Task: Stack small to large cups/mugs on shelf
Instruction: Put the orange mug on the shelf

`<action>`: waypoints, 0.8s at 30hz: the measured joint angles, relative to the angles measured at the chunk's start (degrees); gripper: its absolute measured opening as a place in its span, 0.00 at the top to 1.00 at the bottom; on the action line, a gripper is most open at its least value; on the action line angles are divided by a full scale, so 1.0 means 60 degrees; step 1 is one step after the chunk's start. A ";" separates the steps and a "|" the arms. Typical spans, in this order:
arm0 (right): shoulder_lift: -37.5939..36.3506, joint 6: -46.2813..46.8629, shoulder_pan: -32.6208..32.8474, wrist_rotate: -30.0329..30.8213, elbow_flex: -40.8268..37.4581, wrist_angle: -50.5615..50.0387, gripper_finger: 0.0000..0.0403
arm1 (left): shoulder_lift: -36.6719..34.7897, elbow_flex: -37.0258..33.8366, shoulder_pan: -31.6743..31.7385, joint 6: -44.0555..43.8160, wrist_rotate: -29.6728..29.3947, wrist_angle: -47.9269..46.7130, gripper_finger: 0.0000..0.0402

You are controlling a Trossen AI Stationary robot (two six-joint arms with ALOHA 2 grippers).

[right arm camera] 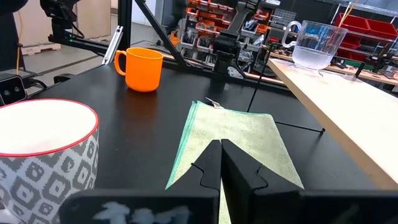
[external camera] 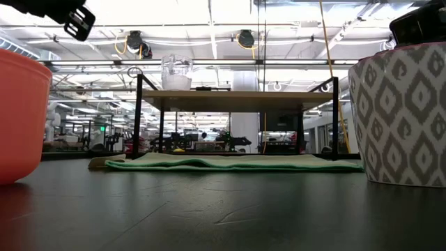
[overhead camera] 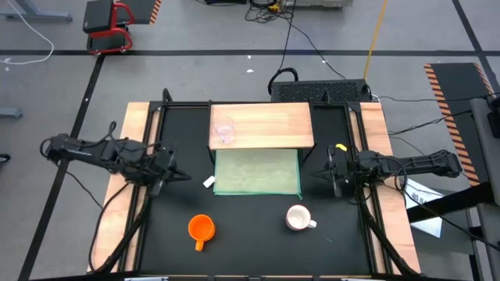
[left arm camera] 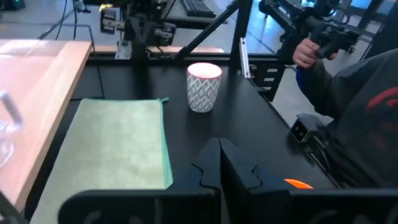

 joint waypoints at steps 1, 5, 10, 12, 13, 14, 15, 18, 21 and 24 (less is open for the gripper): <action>-0.0003 0.0000 0.0001 0.0000 0.0002 0.0000 1.00 | 0.0013 0.0000 -0.0224 -0.0003 -0.0203 0.0050 1.00; 0.0000 0.0000 0.0004 0.0000 0.0000 0.0007 1.00 | 0.0298 0.0000 -0.1009 -0.0115 -0.0886 0.0101 1.00; -0.0002 0.0000 0.0000 0.0000 0.0004 0.0007 1.00 | 0.0886 0.0000 -0.1792 -0.0315 -0.1538 0.0180 1.00; -0.0003 0.0000 0.0002 0.0000 0.0001 0.0009 1.00 | 0.1099 0.0000 -0.2057 -0.0321 -0.1750 0.0306 1.00; -0.0001 0.0000 0.0000 0.0000 0.0003 0.0007 1.00 | 0.1175 0.0000 -0.2176 -0.0332 -0.1850 0.0319 1.00; -0.0003 0.0000 0.0003 -0.0002 0.0001 0.0011 1.00 | 0.1234 0.0000 -0.2279 -0.0400 -0.1930 0.0357 1.00; -0.0001 0.0000 0.0004 0.0000 0.0002 0.0011 1.00 | 0.1292 0.0000 -0.2378 -0.0491 -0.1959 0.0459 1.00; -0.0003 0.0004 0.0003 -0.0003 0.0001 0.0011 1.00 | 0.1603 0.0000 -0.2708 -0.0727 -0.1997 0.0708 1.00; -0.0002 0.0004 0.0004 -0.0001 0.0001 0.0015 1.00 | 0.1969 0.0000 -0.3076 -0.0827 -0.2215 0.0908 1.00; 0.0001 0.0004 0.0004 -0.0001 0.0000 0.0020 1.00 | 0.2404 0.0000 -0.3336 -0.0993 -0.2295 0.1170 1.00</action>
